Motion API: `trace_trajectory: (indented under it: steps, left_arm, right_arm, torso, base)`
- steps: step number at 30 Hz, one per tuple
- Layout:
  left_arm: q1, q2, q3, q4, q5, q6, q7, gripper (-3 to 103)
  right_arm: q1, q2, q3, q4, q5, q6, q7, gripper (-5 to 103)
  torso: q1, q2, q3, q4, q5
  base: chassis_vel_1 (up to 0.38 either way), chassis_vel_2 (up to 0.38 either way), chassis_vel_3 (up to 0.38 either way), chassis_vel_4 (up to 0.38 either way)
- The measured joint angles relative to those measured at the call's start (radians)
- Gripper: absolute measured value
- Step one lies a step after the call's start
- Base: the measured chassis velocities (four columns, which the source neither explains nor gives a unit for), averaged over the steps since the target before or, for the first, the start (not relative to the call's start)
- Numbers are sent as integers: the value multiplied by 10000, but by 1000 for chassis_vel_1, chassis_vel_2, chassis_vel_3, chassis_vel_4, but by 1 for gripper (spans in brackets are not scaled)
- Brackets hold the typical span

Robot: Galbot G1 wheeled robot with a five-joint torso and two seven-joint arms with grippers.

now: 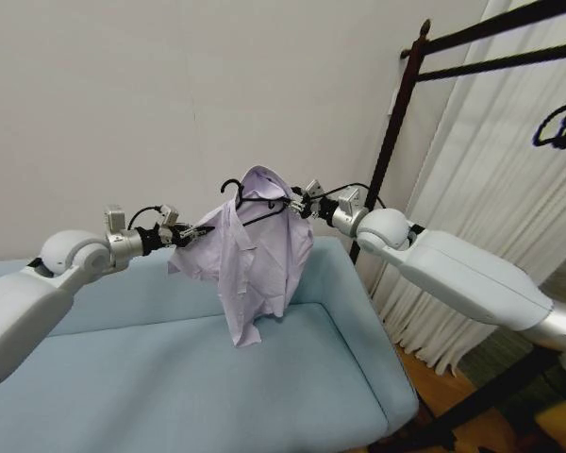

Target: Pick up the clothes from the sofa and hang them on the clothes hanger.

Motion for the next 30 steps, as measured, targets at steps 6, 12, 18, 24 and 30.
trace_trajectory:
  steps: [6, 12, 18, 24, 30]
  left_arm:
    - [85, 6, 5, -17, 650, -429, 149, 2]
    - [219, 15, -43, -151, 960, -670, 268, 2]
    - [301, 137, -122, -262, 1156, -831, 680, 2]
    - [306, 356, -162, -363, 1510, -1155, 1347, 2]
    - [278, 379, -177, -445, 1523, -1233, 1423, 2]
  right_arm:
    - [198, -208, 16, 104, 703, -42, -14, 78]
    - [428, -235, 101, 167, 1892, -451, 139, 97]
    - [566, 203, 207, -129, 3858, -1124, 784, 100]
    - [1057, 532, 178, -920, 6061, -2391, 412, 100]
    - [1137, 474, 494, -1529, 6582, -4025, -953, 100]
  torso:
    - [0, 0, 0, 0, 0]
    - [0, 0, 0, -1, 0]
    - [0, 0, 0, 1, 0]
    - [0, 0, 0, 3, -1]
    - [0, 0, 0, -2, 1]
  base:
    - [0, 0, 0, 0]
    - [0, 0, 0, 0]
    - [0, 0, 0, 0]
    - [0, 0, 0, 0]
    - [0, 0, 0, 0]
